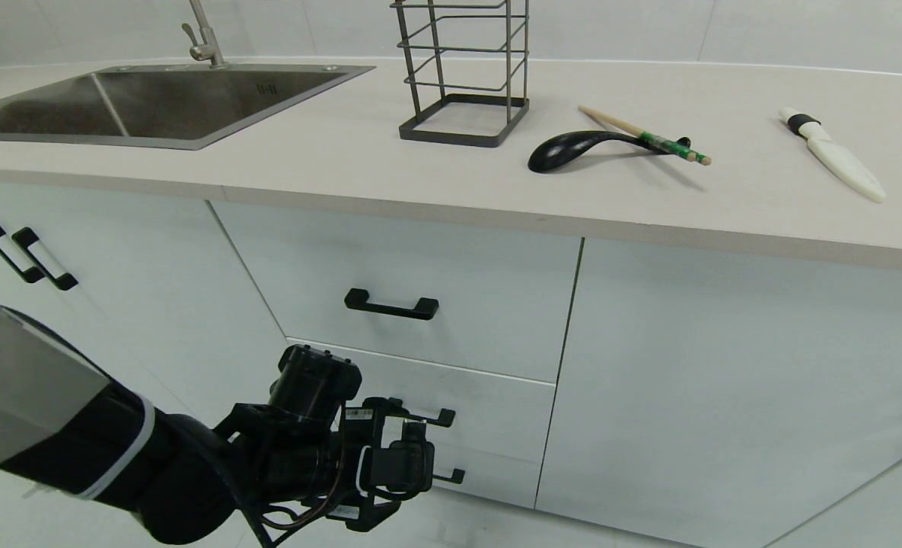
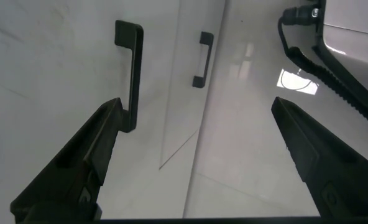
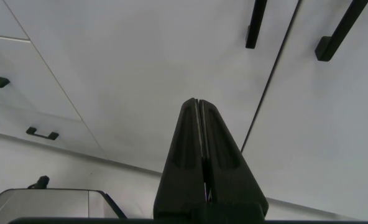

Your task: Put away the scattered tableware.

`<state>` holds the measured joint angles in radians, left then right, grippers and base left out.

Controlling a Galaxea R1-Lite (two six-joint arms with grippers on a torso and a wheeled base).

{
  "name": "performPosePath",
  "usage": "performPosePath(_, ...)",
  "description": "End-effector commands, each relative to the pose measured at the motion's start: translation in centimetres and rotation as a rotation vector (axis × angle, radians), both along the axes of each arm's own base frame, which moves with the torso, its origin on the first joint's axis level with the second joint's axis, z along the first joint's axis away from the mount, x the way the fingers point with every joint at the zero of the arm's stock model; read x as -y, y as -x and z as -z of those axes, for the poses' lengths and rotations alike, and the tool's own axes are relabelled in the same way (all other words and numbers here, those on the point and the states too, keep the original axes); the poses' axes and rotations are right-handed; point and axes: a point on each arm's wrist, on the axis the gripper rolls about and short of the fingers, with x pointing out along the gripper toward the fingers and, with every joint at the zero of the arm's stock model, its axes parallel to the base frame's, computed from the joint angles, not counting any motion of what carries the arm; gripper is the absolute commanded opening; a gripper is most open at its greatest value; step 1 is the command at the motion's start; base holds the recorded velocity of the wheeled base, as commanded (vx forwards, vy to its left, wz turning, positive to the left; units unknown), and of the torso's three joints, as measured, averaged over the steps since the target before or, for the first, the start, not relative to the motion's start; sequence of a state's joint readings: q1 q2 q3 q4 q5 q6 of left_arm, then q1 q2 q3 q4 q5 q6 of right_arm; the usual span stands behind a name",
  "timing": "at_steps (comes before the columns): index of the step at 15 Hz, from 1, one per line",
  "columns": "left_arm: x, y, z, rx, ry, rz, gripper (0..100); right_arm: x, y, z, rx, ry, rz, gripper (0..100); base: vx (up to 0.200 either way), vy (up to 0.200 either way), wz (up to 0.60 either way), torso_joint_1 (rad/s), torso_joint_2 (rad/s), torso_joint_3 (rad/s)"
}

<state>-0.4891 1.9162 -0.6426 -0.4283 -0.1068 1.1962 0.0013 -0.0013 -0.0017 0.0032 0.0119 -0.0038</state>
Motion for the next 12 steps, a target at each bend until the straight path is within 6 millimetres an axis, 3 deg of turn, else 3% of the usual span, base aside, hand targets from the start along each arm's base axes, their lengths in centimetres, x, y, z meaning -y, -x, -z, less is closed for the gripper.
performPosePath(1,0.5,-1.1,0.8,0.009,-0.003,-0.024,100,0.0,0.0,0.0,-0.001,0.001,-0.001,0,0.000,0.000,0.00,0.000,0.00,0.000)
performPosePath(7,0.8,-1.7,2.7,-0.026,-0.010,-0.038,100,0.0,0.0,0.0,-0.001,0.001,-0.001,0,0.000,0.000,0.00,0.000,0.00,0.000)
performPosePath(12,1.3,-2.6,3.0,-0.019,-0.006,-0.038,100,0.0,0.0,0.0,-0.001,0.001,-0.001,0,0.000,0.000,0.00,0.000,0.00,0.000)
